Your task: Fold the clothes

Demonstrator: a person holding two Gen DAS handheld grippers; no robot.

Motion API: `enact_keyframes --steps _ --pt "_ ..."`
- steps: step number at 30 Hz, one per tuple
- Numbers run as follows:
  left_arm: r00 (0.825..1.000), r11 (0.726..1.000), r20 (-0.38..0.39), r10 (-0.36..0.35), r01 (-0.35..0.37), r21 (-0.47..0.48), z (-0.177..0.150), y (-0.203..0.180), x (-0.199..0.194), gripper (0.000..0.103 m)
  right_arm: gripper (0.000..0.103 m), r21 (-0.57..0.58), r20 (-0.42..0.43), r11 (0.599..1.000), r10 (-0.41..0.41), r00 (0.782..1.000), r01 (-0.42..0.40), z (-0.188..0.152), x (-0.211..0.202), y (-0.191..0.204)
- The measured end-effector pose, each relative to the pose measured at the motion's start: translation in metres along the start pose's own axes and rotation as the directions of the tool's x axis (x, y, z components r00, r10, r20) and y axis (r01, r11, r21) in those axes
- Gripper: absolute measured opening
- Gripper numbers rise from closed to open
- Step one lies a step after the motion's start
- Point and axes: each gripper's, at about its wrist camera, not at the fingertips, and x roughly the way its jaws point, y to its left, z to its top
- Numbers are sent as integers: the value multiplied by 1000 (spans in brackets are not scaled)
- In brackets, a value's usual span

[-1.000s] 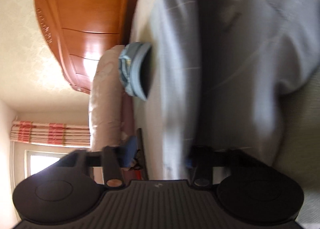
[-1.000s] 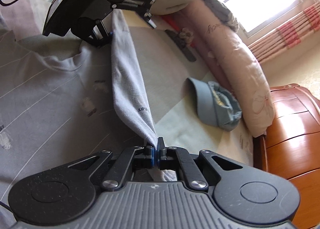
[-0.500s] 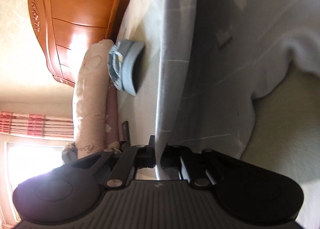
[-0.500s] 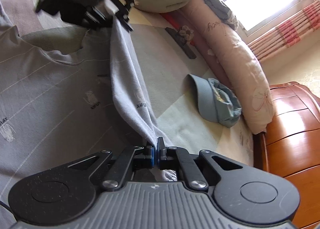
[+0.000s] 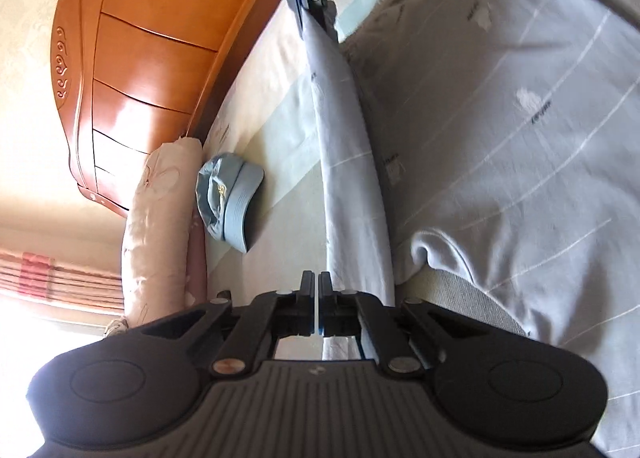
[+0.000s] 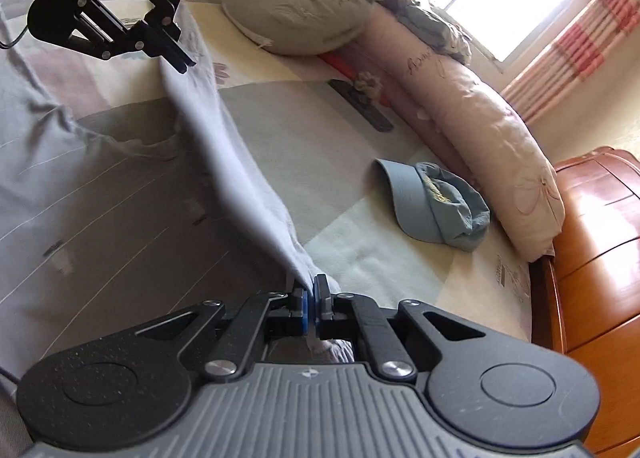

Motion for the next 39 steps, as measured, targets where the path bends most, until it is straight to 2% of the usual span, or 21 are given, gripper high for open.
enact_keyframes --steps 1,3,5,7,9,12,15,19,25,32,33,34,35,37,38,39 --pt "1000 1000 -13 11 -11 0 -1 -2 4 2 5 -5 -2 1000 -2 1000 2 0 -1 2" --pt "999 999 -46 8 -9 -34 -3 -1 13 12 5 -11 -2 1000 -9 1000 9 0 -3 6" --pt "999 997 -49 -20 16 -73 -1 -4 14 17 5 -10 -5 1000 -13 1000 12 2 -4 8" --pt "1000 995 -7 -18 17 -95 2 -11 10 32 5 -12 -7 1000 -19 1000 19 4 -4 9" --pt "999 993 35 -15 19 -116 5 -18 5 53 5 -16 -12 1000 -24 1000 24 5 -3 7" --pt "997 993 71 19 -11 -114 22 -31 14 54 5 -4 -17 1000 -20 1000 20 7 -1 5" --pt "996 992 63 70 -63 -108 35 -43 34 54 5 5 -22 1000 -14 1000 14 8 2 5" --pt "986 979 8 164 -162 -122 41 -42 65 54 5 0 -30 1000 -17 999 17 8 2 7" --pt "974 962 -131 183 -205 -180 4 -22 84 54 5 27 -37 999 -34 999 35 5 -7 -1" --pt "960 968 -230 162 -199 -151 -42 -29 92 52 5 40 -52 999 -23 998 25 0 0 -2" --pt "957 969 -243 157 -197 -147 -49 -30 93 46 5 39 -55 999 -18 998 20 -1 2 -1" --pt "955 970 -256 153 -194 -144 -55 -31 94 44 5 37 -59 999 -13 998 15 -1 5 1" --pt "952 971 -268 148 -191 -141 -61 -32 95 37 5 34 -62 999 -9 998 11 -1 7 2" --pt "950 978 -282 133 -172 -119 -66 -40 97 16 5 27 -70 1000 -5 998 7 -2 10 6" --pt "951 982 -285 123 -157 -101 -65 -45 99 0 5 27 -72 1000 -3 997 5 -2 11 7" --pt "950 981 -285 131 -165 -99 -64 -48 99 0 5 29 -74 1000 -1 997 3 -2 12 8"
